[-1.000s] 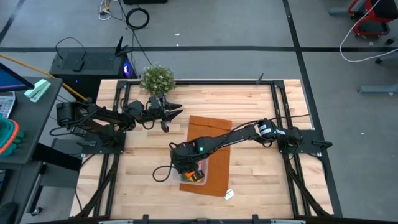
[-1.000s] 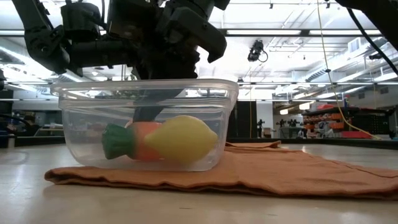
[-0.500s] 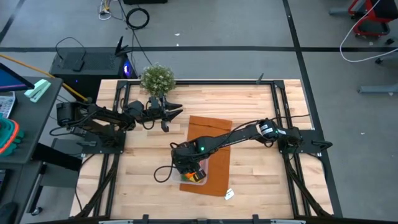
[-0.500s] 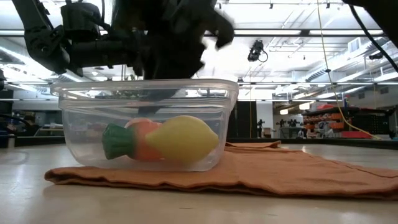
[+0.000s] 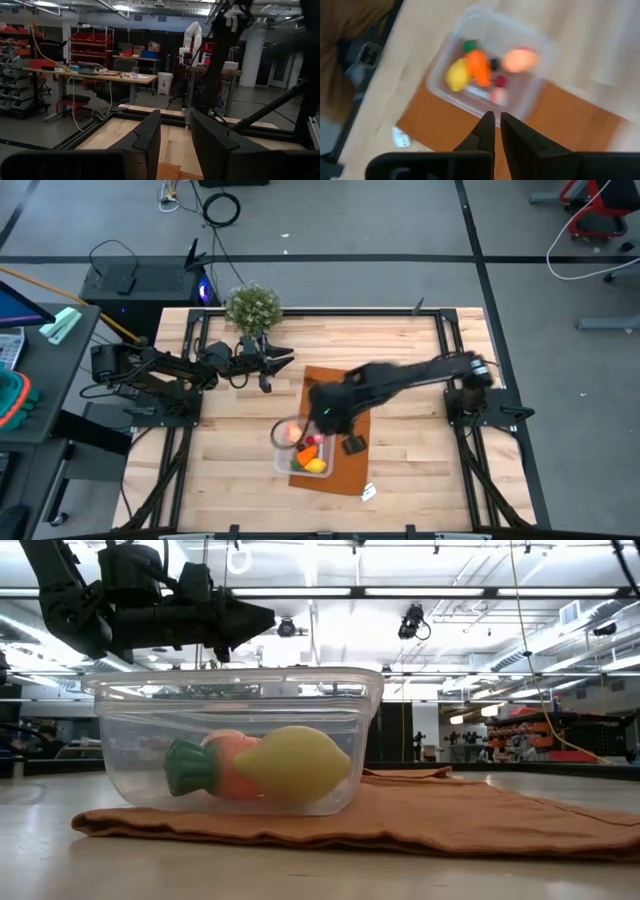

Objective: Pick and placing Produce into tupperware
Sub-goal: Return to Home Position

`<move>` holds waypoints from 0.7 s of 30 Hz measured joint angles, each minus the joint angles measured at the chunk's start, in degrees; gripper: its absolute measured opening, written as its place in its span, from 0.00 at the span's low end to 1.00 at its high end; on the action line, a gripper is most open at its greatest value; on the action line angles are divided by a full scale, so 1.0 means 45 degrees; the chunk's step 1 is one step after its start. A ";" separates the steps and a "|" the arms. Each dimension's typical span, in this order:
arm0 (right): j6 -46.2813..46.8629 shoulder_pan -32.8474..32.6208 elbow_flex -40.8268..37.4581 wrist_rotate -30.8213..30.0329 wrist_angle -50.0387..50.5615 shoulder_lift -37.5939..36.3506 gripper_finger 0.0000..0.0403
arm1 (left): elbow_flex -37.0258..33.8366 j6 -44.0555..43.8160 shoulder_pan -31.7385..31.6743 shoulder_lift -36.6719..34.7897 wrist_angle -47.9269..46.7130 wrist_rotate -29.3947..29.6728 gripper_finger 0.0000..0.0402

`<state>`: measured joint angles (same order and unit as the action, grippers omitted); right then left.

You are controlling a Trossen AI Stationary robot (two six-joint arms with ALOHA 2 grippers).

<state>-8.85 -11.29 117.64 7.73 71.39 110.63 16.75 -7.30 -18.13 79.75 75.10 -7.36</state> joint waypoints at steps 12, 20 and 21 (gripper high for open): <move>0.4760 0.0412 -0.5487 -0.3088 -0.0047 -0.8433 0.00 | 0.0000 -0.0107 0.0000 0.0000 -0.0002 -0.0016 0.28; 0.6952 0.0219 -1.0721 -0.3734 -0.1982 -1.3645 0.00 | 0.0000 -0.0105 0.0000 0.0000 0.0003 -0.0008 0.29; 0.7079 0.0218 -1.1338 -0.3771 -0.2259 -1.4219 0.00 | 0.0000 -0.0105 0.0000 0.0000 0.0003 -0.0008 0.29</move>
<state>23.01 -10.31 66.62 -9.24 61.23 46.64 16.75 -7.77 -18.13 79.75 75.11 -7.40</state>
